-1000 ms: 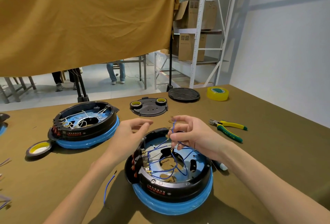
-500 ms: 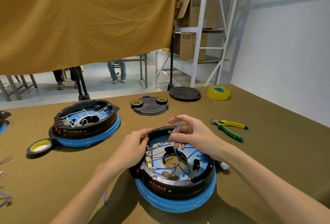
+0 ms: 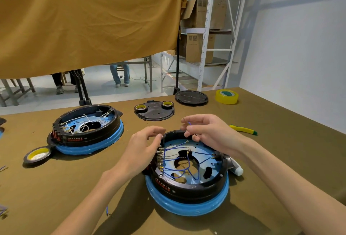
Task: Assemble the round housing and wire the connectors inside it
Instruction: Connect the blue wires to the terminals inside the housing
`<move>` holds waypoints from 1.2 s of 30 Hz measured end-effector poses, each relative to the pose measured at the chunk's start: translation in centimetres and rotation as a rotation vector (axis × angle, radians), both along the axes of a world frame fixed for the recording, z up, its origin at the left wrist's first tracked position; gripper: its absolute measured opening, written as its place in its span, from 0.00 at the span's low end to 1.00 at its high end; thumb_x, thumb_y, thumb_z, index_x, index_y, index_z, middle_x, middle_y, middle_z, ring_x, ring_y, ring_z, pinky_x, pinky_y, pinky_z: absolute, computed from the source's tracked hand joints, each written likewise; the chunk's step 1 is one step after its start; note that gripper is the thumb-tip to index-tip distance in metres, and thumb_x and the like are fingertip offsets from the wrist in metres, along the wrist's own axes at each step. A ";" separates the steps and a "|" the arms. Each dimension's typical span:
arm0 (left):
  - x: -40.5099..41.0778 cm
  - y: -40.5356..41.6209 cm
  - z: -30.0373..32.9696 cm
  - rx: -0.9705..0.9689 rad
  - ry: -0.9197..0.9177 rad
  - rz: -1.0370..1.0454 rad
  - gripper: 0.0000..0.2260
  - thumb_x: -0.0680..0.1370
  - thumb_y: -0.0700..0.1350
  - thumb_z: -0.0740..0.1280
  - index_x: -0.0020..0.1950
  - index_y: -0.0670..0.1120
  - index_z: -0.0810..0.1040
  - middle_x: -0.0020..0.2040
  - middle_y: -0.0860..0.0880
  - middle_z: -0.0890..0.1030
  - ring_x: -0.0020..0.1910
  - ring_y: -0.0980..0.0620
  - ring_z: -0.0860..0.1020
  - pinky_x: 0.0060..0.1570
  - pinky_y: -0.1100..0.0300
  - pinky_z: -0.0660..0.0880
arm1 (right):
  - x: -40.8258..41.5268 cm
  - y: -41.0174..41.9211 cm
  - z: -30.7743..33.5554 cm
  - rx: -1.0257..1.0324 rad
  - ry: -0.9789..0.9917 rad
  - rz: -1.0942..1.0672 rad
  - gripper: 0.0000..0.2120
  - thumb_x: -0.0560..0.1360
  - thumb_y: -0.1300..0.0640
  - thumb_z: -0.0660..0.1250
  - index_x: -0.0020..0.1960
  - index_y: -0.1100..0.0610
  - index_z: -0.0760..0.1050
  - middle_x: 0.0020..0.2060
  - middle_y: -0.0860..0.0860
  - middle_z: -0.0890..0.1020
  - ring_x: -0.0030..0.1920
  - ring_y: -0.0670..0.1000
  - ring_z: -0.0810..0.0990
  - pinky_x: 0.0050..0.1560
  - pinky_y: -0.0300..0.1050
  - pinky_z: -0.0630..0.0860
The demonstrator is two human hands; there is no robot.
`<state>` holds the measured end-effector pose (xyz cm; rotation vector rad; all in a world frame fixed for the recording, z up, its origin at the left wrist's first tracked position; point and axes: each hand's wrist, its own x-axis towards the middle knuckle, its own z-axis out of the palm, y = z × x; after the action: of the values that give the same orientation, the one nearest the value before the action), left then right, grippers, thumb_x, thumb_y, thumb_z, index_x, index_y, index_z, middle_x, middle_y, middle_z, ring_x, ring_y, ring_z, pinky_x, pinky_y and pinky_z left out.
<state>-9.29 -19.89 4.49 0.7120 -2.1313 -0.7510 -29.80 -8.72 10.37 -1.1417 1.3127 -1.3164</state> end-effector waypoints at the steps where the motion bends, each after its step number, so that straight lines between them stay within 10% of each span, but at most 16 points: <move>1: 0.0 0.3 0.4 0.008 0.037 -0.014 0.13 0.84 0.45 0.64 0.67 0.53 0.79 0.59 0.62 0.82 0.59 0.69 0.76 0.57 0.74 0.72 | -0.1 0.1 0.2 -0.023 0.054 0.004 0.13 0.80 0.67 0.66 0.65 0.65 0.76 0.51 0.61 0.84 0.42 0.49 0.80 0.39 0.40 0.73; 19: 0.3 0.6 1.3 0.177 -0.076 -0.276 0.06 0.80 0.52 0.71 0.48 0.54 0.87 0.43 0.57 0.87 0.45 0.58 0.85 0.48 0.65 0.80 | -0.1 -1.3 -0.9 0.055 0.144 -0.020 0.08 0.82 0.61 0.68 0.55 0.61 0.85 0.43 0.57 0.86 0.30 0.45 0.73 0.24 0.34 0.65; 26: 0.9 -1.9 -1.4 0.188 0.014 0.083 0.10 0.84 0.47 0.63 0.63 0.51 0.80 0.55 0.57 0.82 0.54 0.64 0.78 0.49 0.68 0.75 | 0.3 -3.3 -1.4 0.311 0.292 0.088 0.06 0.78 0.62 0.72 0.53 0.63 0.85 0.42 0.57 0.86 0.28 0.45 0.69 0.24 0.34 0.64; 36: 1.1 -0.6 -3.4 0.365 0.143 0.126 0.08 0.81 0.49 0.69 0.55 0.51 0.87 0.45 0.57 0.87 0.47 0.62 0.84 0.48 0.56 0.83 | 1.3 -6.8 -2.9 0.392 0.516 0.120 0.06 0.78 0.59 0.73 0.52 0.60 0.86 0.37 0.52 0.87 0.25 0.43 0.70 0.23 0.33 0.64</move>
<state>-8.17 -20.46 1.06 0.9428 -1.8205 -1.1016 -28.51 -15.52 7.44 -1.2956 1.7465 -0.6484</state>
